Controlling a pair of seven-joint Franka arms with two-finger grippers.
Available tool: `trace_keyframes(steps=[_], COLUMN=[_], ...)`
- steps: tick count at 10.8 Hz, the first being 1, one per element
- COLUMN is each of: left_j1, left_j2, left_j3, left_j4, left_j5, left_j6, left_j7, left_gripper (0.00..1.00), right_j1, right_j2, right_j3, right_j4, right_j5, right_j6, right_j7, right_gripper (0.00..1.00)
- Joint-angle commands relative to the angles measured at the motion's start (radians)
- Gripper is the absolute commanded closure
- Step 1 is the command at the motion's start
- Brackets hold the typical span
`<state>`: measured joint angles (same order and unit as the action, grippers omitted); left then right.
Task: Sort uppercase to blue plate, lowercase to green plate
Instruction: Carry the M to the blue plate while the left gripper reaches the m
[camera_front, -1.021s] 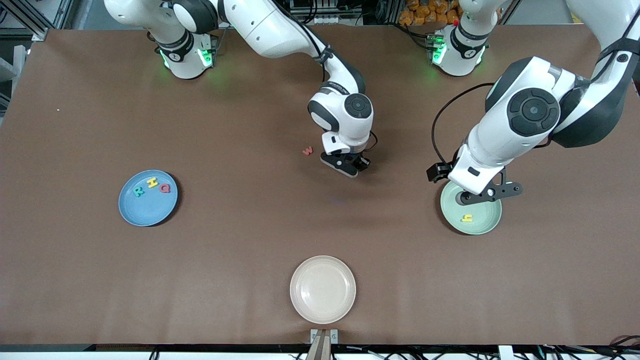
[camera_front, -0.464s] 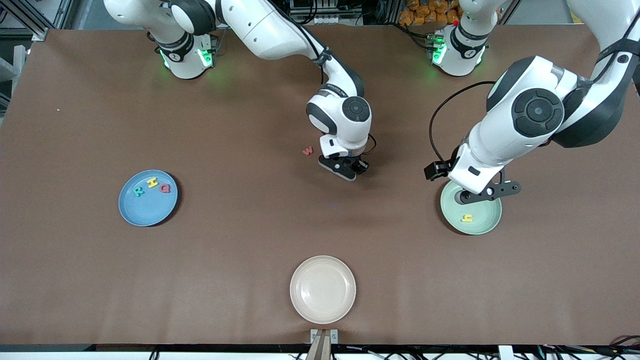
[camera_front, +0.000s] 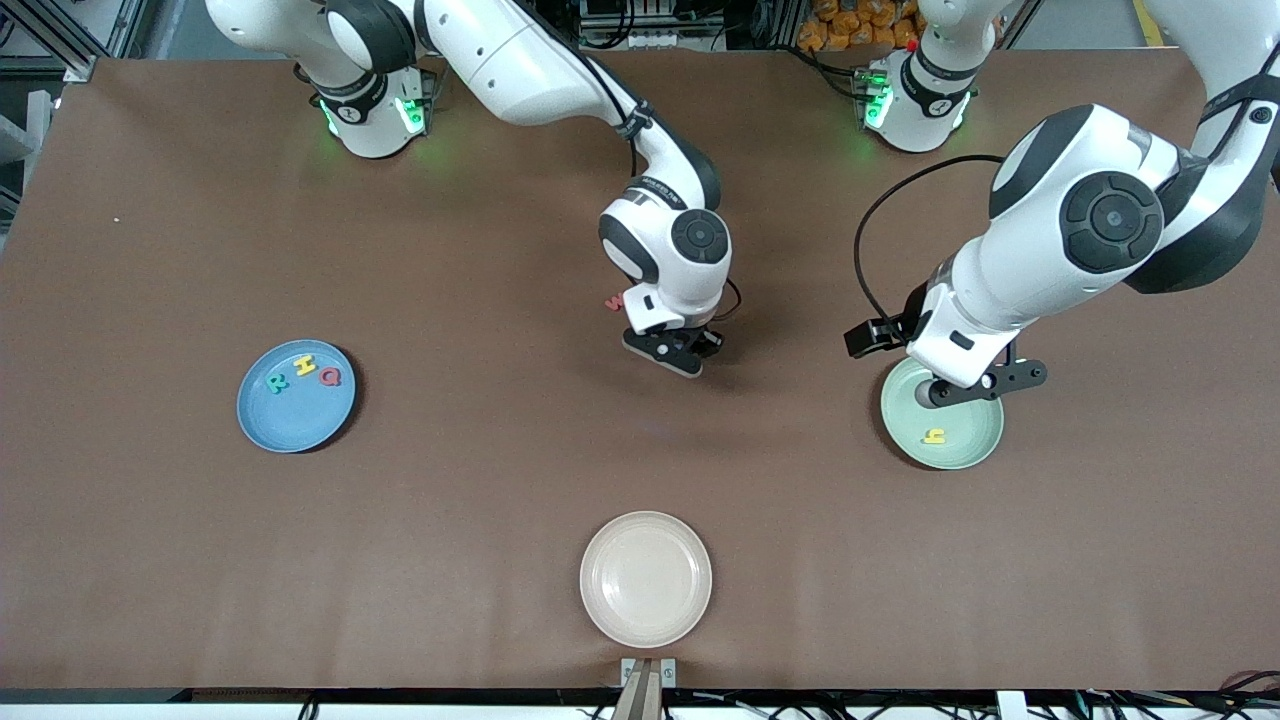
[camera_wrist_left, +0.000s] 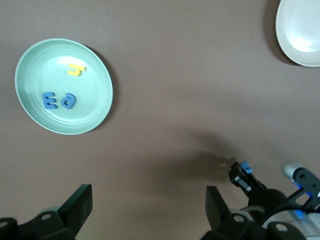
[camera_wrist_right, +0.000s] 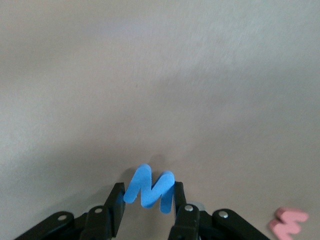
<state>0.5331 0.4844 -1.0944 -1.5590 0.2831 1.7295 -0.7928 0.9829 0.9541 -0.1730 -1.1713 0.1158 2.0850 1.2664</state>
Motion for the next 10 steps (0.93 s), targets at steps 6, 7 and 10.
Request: trace_keyframes(steps=[6, 7, 10], left_j1=[-0.012, -0.036, -0.045], left_j2=[0.000, 0.000, -0.001], left_j3=[-0.005, -0.005, -0.004], left_j4=[-0.010, -0.009, -0.007], left_j5=[-0.030, -0.025, -0.018], left_j6=[-0.014, -0.016, -0.014], left_j7=[-0.101, -0.127, -0.121], left_gripper=[0.00, 0.00, 0.00], right_j1=[-0.165, -0.190, -0.301], right_j2=[-0.113, -0.126, -0.164], right_j3=[0.018, 0.018, 0.018], right_j4=[-0.019, -0.019, -0.043], right_j5=[0.050, 0.048, 0.047], right_j6=[-0.238, -0.270, -0.342], right_j7=[-0.416, -0.458, -0.666], right_gripper=[0.74, 0.74, 0.74])
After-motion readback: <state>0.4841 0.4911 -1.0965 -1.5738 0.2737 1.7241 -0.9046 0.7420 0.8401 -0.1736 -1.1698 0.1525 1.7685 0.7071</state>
